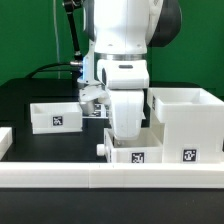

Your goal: Assemble drawer

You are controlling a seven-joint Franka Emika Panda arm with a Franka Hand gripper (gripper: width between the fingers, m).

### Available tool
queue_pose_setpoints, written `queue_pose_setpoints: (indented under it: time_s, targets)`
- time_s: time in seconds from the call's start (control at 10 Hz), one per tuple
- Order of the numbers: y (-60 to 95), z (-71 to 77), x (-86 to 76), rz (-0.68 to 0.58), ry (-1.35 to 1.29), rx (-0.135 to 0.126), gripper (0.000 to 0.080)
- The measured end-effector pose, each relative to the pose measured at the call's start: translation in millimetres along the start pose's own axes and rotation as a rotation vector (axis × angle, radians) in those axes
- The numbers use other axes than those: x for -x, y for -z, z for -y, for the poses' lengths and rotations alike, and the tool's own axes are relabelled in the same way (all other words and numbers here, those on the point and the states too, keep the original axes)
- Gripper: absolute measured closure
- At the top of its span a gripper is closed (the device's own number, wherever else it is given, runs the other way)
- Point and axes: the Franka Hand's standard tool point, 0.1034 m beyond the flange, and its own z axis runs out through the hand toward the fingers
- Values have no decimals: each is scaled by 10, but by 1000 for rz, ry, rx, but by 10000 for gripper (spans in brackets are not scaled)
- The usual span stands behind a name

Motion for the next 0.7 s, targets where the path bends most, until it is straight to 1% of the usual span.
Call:
queue_pose_setpoints:
  time_s: [0.7]
  targets:
    - [-5,9,19,0,-47,0,758]
